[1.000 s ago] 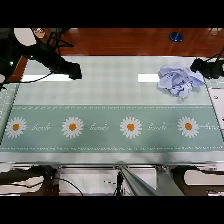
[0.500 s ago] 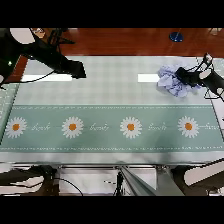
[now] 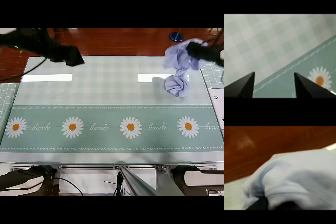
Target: Fold the shirts.
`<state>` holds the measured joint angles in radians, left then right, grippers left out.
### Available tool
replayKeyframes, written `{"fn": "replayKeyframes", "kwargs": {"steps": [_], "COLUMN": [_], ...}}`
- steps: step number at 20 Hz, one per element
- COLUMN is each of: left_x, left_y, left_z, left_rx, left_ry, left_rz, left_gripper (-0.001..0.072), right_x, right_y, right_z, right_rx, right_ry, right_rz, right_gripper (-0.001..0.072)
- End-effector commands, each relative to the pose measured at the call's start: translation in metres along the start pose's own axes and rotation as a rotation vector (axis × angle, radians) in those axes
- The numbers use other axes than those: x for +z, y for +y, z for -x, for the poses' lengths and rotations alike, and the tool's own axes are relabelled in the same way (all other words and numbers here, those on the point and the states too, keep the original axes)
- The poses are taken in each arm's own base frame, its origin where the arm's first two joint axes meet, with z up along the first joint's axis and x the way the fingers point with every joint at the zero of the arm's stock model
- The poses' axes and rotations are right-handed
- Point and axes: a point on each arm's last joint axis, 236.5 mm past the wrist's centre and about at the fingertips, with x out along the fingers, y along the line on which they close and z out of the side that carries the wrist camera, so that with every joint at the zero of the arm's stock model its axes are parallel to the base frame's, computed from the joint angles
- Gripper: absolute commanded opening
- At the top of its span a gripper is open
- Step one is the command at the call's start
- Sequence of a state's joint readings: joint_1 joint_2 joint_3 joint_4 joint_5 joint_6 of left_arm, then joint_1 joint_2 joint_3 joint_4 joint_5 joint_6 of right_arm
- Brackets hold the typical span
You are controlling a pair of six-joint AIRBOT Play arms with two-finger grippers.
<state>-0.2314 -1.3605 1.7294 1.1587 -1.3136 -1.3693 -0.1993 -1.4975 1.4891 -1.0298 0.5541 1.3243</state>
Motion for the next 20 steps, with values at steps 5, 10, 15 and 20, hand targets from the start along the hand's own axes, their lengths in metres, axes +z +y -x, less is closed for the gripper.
{"fn": "replayKeyframes", "kwargs": {"steps": [5, 10, 15, 20], "left_x": [0.057, 0.005, -0.032, -0.033], "left_y": [-0.069, -0.097, -0.106, -0.106], "left_z": [0.158, 0.212, 0.226, 0.226], "left_rx": [-0.002, -0.013, -0.017, -0.018], "left_ry": [-0.360, -0.310, -0.221, -0.217], "left_rz": [-0.150, -0.099, -0.074, -0.059], "left_gripper": [0.0571, 0.0571, 0.0571, 0.0571], "right_x": [0.085, -0.063, -0.205, -0.312], "right_y": [0.198, 0.266, 0.303, 0.383], "right_z": [0.243, 0.293, 0.245, 0.216], "right_rx": [0.351, 0.613, 0.707, 0.915], "right_ry": [-0.231, 0.268, 0.627, 0.814], "right_rz": [0.362, 0.497, 0.560, 0.358], "right_gripper": [0.0036, 0.0036, 0.0037, 0.0122]}}
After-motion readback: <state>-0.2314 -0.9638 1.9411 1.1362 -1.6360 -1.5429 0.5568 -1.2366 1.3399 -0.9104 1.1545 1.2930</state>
